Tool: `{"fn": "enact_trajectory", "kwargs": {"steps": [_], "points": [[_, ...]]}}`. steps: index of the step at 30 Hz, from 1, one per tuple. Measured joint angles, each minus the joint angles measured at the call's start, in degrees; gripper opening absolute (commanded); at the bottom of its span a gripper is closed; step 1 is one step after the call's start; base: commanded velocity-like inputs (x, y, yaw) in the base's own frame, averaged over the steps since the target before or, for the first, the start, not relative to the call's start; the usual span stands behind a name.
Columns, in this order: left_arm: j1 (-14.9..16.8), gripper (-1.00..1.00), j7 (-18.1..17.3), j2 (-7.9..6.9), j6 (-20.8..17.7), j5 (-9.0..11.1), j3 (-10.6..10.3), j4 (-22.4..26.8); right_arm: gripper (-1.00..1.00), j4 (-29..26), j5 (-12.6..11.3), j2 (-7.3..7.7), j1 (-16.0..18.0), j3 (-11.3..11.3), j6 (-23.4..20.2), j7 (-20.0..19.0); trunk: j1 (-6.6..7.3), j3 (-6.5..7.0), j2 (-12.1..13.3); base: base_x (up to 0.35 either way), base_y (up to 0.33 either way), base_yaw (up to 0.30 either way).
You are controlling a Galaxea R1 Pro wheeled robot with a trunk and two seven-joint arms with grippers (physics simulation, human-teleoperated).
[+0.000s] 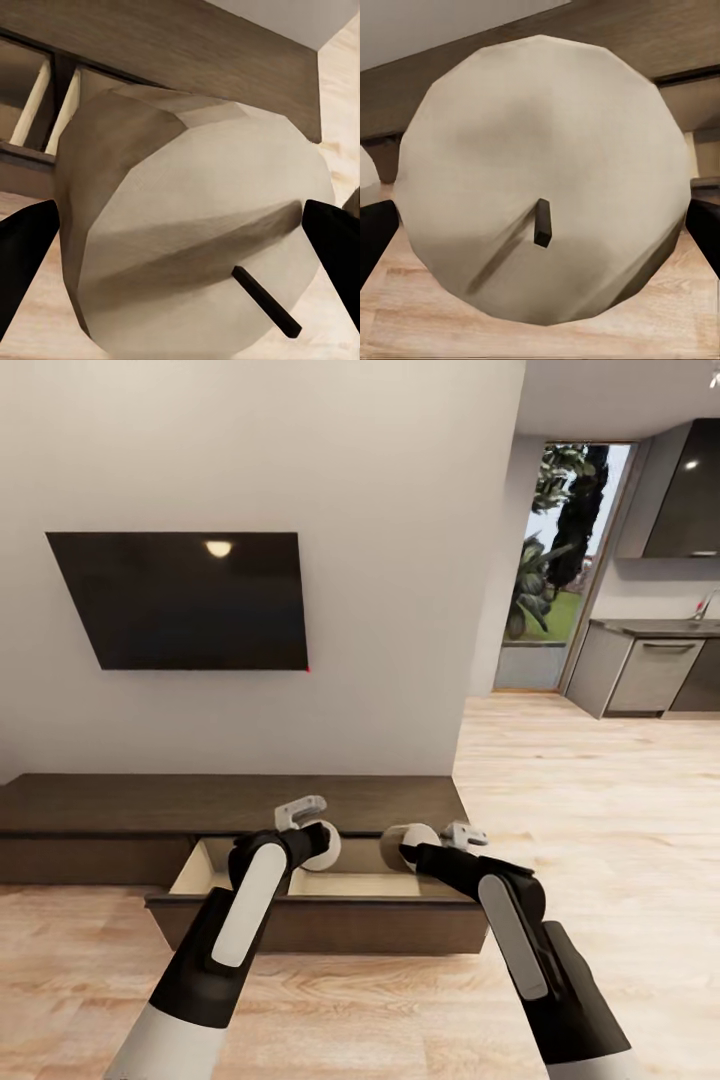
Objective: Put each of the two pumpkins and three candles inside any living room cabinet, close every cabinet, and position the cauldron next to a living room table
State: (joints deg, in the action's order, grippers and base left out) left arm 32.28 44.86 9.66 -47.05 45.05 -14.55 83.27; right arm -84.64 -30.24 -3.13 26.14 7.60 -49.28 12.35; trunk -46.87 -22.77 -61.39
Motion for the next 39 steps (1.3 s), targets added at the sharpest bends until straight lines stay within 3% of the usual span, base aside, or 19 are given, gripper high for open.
{"fn": "enact_trajectory", "kwargs": {"steps": [3,5,6,9,13,15,17,21,26,39], "points": [[0.0,-1.0,-0.1,0.0,3.2,-0.3,-0.1,-1.3,-1.0,0.7,0.0,0.04,0.0,0.2,0.4,0.0,0.66,0.54,1.2,0.0,0.0,0.0],[0.0,-1.0,-0.4,-0.04,4.7,-1.6,-0.1,-1.9,-1.0,0.9,0.0,0.05,0.0,0.3,0.5,0.0,1.1,0.9,2.0,0.0,0.0,0.0],[0.0,-1.0,-0.5,-0.01,5.4,-3.4,-0.1,-2.2,-1.0,0.9,0.0,0.05,0.0,0.3,0.6,0.0,1.32,1.09,2.4,0.0,0.0,0.0],[-0.1,-1.0,-0.7,0.01,6.1,-4.9,-1.1,-2.6,-1.0,0.8,0.0,0.1,0.0,0.4,0.6,0.0,1.98,1.62,3.6,0.0,0.0,0.0],[-0.1,-1.0,-0.7,0.1,6.5,-5.2,-5.6,-2.7,-1.0,0.9,0.0,0.09,0.0,0.4,0.7,-0.1,2.86,2.34,5.2,0.0,0.0,0.0],[-0.1,-1.0,-0.7,0.05,8.5,-5.5,-6.6,-2.9,-1.0,0.9,0.1,0.13,0.0,0.4,0.7,-0.1,3.3,2.7,6.0,0.0,0.0,0.0],[-0.1,-1.0,-0.6,0.03,10.8,-5.4,-7.0,-3.5,-1.0,0.9,0.1,0.14,0.0,0.4,0.7,-0.1,3.31,2.71,6.0,0.0,0.0,0.0],[-0.5,-1.0,-0.5,0.03,12.0,-5.4,-7.6,-3.8,-1.0,1.0,0.1,0.14,0.0,0.2,0.7,-0.1,3.31,2.71,6.0,0.001,0.0,0.0],[-0.6,-1.0,-0.6,0.02,12.1,-5.5,-8.8,-4.5,-1.0,1.1,0.1,0.22,0.0,-0.2,0.7,-0.1,3.34,2.7,6.0,0.248,0.0,0.0],[-0.6,-1.0,-0.5,0.01,10.6,-5.3,-8.7,-5.3,-1.0,2.3,0.1,0.04,0.1,0.2,0.2,0.1,3.34,2.7,6.0,0.347,0.0,0.0]]}}
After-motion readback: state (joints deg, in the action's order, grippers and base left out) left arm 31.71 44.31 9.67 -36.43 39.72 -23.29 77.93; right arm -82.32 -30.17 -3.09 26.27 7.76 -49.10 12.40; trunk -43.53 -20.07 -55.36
